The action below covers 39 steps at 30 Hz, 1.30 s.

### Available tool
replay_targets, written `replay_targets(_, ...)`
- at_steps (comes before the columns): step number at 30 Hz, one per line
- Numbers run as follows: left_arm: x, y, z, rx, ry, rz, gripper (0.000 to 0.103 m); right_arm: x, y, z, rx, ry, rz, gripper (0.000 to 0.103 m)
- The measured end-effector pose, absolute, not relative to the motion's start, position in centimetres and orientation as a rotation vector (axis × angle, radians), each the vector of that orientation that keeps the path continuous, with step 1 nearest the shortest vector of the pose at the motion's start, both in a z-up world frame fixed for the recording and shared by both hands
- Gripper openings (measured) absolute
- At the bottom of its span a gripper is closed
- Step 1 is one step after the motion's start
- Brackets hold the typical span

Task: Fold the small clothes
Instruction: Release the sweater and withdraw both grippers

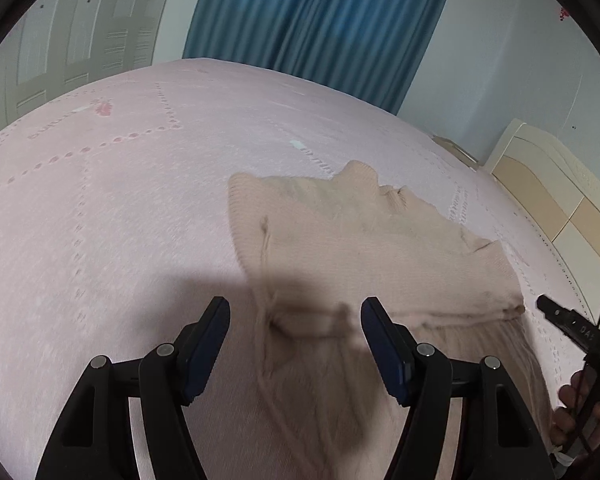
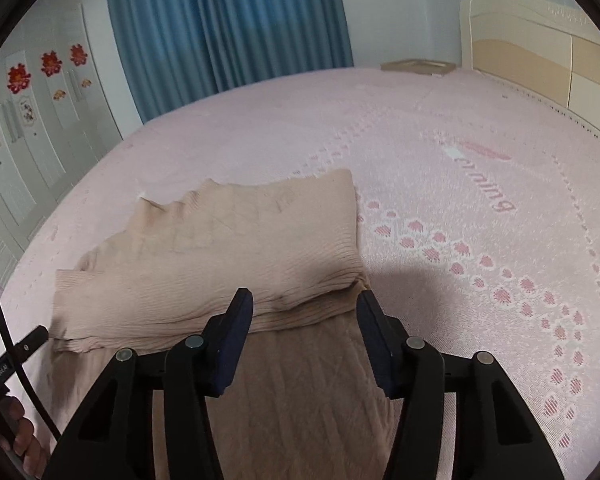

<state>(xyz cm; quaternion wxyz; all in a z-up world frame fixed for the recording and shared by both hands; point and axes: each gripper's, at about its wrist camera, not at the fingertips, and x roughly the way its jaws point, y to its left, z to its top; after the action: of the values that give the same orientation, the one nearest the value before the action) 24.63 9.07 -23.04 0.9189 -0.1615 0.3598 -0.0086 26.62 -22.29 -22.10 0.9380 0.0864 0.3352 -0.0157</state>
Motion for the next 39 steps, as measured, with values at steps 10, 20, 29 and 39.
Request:
replay_targets(10,17.9,8.8,-23.3,-0.293,0.79,-0.024,0.065,18.6,-24.2,-22.4,0.144,0.68,-0.08,0.052)
replay_targets(20,10.8,7.5,-22.2,-0.205,0.777,-0.026,0.065,9.9,-25.3,-22.6,0.157,0.689,-0.046,0.052)
replay_targets(29,7.1,7.7,-21.7,-0.231,0.775,-0.019,0.065,5.6,-25.0,-22.5,0.195,0.661,-0.043,0.052)
replay_targets(39,5.3,8.5,-21.7,-0.3,0.768,-0.031,0.065,4.6,-25.8,-22.8,0.236,0.675,-0.036,0.052)
